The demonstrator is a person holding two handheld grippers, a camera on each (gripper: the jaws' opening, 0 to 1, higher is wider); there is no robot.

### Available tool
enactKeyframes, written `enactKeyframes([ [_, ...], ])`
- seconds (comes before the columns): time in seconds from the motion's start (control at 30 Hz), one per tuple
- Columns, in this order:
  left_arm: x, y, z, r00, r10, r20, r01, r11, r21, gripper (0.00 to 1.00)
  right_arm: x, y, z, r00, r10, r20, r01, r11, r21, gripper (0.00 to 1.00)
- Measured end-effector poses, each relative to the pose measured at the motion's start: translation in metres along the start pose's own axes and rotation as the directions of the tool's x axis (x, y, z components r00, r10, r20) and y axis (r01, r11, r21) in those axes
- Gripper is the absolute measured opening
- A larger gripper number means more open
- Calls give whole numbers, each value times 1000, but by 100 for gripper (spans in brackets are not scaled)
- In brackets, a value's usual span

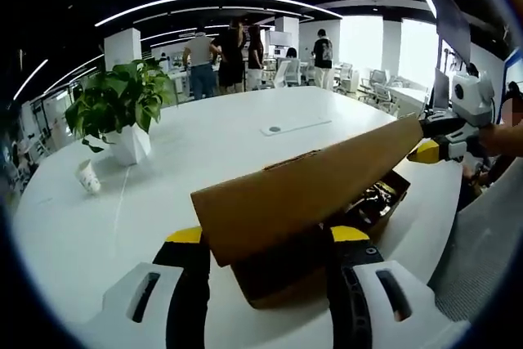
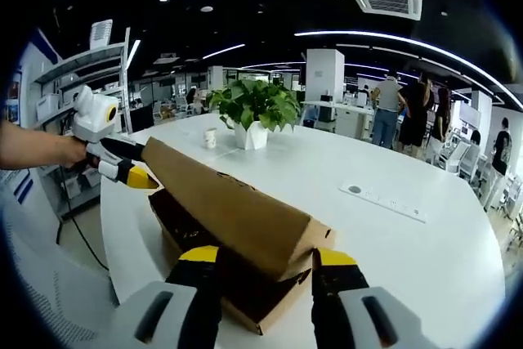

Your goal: Operate the shoe box by opening the lid, removing the specified soft item, and placing it in the target area until the item is outside and the box remains undamaged.

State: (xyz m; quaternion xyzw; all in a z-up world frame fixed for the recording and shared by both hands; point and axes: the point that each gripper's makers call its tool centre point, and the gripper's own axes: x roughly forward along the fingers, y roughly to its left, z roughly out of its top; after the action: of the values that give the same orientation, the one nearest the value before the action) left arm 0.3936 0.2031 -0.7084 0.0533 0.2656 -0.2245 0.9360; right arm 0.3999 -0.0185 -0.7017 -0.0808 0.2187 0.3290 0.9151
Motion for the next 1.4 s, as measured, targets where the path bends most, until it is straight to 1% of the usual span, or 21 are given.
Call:
enactKeyframes([
  [0.23, 2, 7, 5, 1000, 18, 12, -18, 1000, 9, 51, 0, -4, 4, 1000, -11, 11, 11, 1000, -4, 37],
  [0.43, 2, 12, 12, 999, 31, 29, -31, 999, 15, 47, 1, -10, 12, 999, -23, 25, 23, 1000, -6, 34],
  [0.83, 5, 19, 26, 998, 35, 44, -37, 999, 31, 45, 2, -17, 23, 999, -30, 42, 31, 999, -15, 33],
  [1.4, 10, 33, 42, 997, 54, 56, -57, 996, 68, 36, 6, -30, 36, 997, -50, 61, 52, 998, -36, 27],
])
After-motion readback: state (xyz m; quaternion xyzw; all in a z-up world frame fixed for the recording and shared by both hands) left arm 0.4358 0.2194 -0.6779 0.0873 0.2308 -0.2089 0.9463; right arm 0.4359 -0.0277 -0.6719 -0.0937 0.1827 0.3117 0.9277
